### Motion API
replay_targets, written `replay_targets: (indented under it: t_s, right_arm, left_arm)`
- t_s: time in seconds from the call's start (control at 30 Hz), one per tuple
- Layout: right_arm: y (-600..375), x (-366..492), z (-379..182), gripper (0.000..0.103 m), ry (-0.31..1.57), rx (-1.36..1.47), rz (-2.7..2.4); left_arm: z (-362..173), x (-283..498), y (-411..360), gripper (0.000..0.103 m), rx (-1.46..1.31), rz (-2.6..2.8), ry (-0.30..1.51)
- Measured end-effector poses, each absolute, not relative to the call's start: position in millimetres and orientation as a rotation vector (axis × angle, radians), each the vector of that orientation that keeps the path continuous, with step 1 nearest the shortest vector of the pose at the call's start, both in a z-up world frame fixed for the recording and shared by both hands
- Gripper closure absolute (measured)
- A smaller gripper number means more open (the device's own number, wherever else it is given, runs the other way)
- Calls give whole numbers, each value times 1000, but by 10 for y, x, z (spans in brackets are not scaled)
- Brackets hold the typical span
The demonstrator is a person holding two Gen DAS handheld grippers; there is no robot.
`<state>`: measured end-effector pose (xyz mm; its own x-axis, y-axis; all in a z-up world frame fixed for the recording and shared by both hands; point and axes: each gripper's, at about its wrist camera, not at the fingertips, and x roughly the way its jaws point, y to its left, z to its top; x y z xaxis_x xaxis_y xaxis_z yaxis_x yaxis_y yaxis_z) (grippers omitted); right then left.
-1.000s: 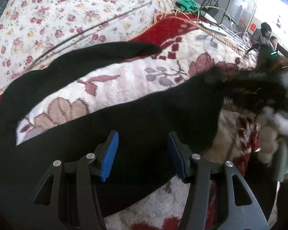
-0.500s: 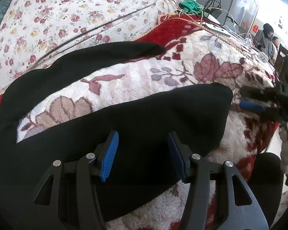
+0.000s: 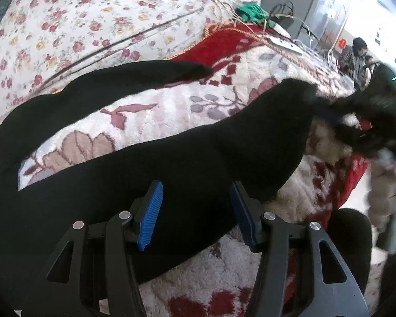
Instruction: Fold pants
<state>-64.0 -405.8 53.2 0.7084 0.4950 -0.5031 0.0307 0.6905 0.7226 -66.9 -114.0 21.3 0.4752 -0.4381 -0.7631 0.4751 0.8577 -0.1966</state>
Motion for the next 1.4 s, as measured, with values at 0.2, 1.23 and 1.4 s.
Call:
replay_targets:
  t_s: [0.2,1.23,1.4]
  right_arm:
    - [-4205,-851,598,77,818,733,207]
    - [-3659,-626,477,94,895,273,79]
    - [-3733,-415,135,82,1063,293,-6]
  left_arm:
    - [147,-652,-1249,50,44,-554,929]
    - [343,-700,-1388,54,74,-545,867]
    - [115,-670,-1424,54,120,-514,941]
